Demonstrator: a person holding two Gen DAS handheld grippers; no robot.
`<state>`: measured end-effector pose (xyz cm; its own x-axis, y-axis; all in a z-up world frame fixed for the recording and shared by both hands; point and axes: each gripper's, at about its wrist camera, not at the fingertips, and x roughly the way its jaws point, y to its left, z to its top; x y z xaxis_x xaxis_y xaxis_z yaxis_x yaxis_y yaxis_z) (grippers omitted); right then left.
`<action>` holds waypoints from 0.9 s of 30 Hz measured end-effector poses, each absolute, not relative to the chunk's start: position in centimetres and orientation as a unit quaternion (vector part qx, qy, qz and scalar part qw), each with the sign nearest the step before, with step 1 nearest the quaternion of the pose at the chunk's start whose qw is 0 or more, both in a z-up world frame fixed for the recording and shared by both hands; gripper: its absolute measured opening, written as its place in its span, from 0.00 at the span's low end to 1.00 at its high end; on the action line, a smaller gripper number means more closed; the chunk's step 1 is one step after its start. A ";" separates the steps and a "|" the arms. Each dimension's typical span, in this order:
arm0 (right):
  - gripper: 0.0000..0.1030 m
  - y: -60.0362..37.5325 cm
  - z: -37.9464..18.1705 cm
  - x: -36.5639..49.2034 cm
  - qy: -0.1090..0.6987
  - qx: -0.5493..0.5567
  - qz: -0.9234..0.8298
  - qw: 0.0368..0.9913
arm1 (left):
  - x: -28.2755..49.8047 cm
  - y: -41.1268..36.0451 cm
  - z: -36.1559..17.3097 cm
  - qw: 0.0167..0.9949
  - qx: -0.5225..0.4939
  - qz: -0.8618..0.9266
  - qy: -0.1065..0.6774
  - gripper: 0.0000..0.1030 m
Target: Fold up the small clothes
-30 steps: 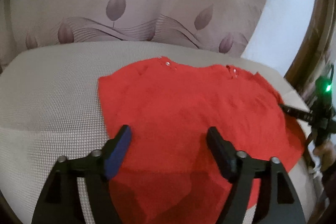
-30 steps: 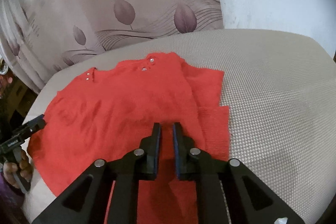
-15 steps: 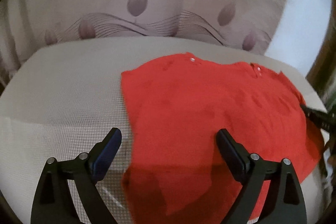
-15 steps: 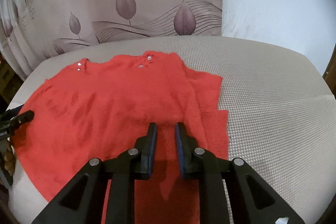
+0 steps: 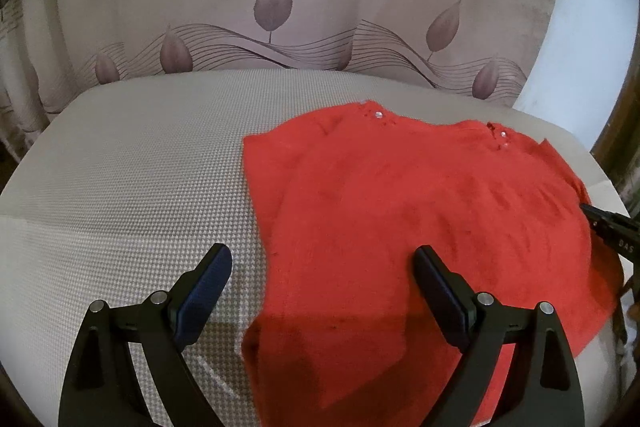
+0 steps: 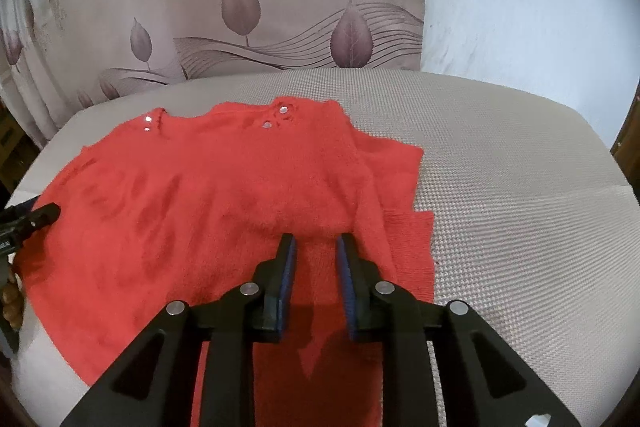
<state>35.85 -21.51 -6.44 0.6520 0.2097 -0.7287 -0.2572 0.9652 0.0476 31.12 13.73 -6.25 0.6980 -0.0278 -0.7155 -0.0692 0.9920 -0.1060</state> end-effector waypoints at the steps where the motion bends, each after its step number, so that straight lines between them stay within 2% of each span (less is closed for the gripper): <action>1: 0.23 -21.4 -6.5 35.9 0.397 -0.033 0.125 0.909 | 31.1 13.7 -6.3 0.919 -0.062 0.012 0.388 0.89; 19: 0.36 -20.7 -6.4 35.9 0.397 -0.066 0.087 0.911 | 30.9 13.7 -6.5 0.921 -0.061 0.018 0.384 0.89; 27: 0.38 -20.5 -6.3 35.8 0.396 -0.076 0.078 0.912 | 30.7 13.7 -6.5 0.924 -0.060 0.013 0.378 0.89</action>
